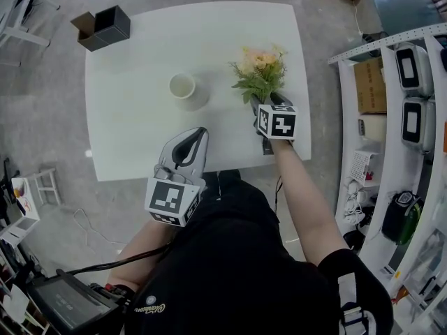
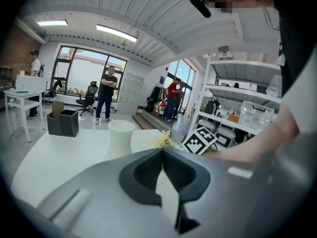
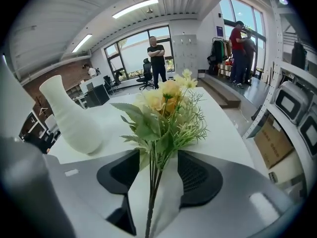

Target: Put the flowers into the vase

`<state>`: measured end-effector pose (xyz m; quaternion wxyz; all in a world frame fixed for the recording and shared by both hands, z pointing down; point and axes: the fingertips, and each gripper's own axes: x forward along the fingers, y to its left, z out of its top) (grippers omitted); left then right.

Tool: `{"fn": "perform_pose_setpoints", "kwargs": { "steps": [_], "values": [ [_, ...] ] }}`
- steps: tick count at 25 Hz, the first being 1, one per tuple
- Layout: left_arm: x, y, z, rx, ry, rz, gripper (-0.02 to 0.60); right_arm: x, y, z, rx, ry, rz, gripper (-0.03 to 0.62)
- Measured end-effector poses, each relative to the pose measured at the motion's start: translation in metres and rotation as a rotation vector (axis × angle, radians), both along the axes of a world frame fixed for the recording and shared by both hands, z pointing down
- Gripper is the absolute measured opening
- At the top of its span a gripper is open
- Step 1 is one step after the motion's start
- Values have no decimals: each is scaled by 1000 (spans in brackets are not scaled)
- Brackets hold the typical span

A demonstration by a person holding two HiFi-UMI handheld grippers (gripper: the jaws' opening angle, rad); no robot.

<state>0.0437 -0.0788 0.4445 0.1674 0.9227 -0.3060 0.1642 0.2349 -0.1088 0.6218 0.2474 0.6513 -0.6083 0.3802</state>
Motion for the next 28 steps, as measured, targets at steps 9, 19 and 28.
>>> {"fn": "perform_pose_setpoints", "kwargs": {
  "steps": [9, 19, 28],
  "values": [
    [-2, 0, 5, -7, -7, -7, 8, 10, -4, 9, -24, 13, 24, 129],
    [-4, 0, 1, 7, -3, -9, 8, 15, 1, -5, 40, 11, 51, 84],
    [-6, -3, -7, 30, 9, -16, 8, 11, -4, -79, 317, -31, 80, 78]
  ]
}}
